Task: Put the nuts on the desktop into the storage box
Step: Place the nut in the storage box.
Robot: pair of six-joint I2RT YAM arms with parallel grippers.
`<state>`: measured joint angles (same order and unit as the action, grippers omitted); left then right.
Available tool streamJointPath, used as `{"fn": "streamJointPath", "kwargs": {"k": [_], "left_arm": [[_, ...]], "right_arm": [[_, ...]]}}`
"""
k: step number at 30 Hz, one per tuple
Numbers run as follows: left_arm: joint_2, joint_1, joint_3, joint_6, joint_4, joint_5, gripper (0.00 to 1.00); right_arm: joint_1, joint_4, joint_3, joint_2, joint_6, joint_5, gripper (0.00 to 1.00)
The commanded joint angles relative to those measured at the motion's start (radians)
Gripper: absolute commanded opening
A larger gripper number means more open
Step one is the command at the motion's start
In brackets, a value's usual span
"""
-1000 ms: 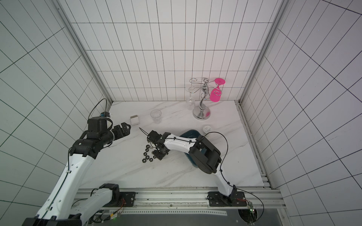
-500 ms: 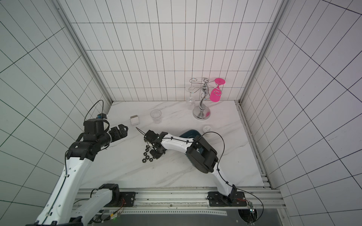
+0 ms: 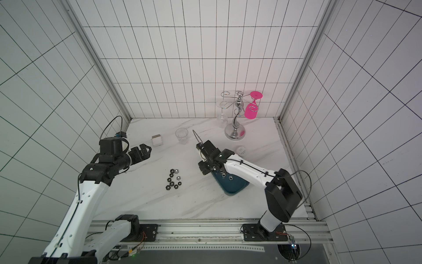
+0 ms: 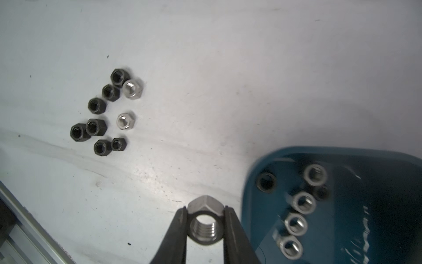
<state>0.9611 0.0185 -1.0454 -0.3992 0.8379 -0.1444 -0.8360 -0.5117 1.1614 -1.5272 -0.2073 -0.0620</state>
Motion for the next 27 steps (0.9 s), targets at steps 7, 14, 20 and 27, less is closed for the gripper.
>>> {"fn": "streamJointPath", "kwargs": {"k": [7, 14, 20, 27], "left_arm": [[0.037, -0.001, 0.012, -0.053, -0.081, -0.066, 0.98], [0.025, 0.0, 0.001, -0.043, -0.069, -0.05, 0.98], [0.025, 0.0, -0.002, -0.044, -0.066, -0.049, 0.98], [0.014, 0.0, 0.008, -0.052, -0.067, -0.05, 0.98]], "right_arm": [[0.305, -0.065, -0.103, 0.02, -0.035, -0.016, 0.16], [0.36, -0.104, -0.067, -0.118, -0.007, -0.032, 0.17], [0.357, -0.062, -0.093, -0.148, -0.007, -0.059, 0.18], [0.327, -0.065, -0.102, -0.18, 0.005, -0.056, 0.21]]}}
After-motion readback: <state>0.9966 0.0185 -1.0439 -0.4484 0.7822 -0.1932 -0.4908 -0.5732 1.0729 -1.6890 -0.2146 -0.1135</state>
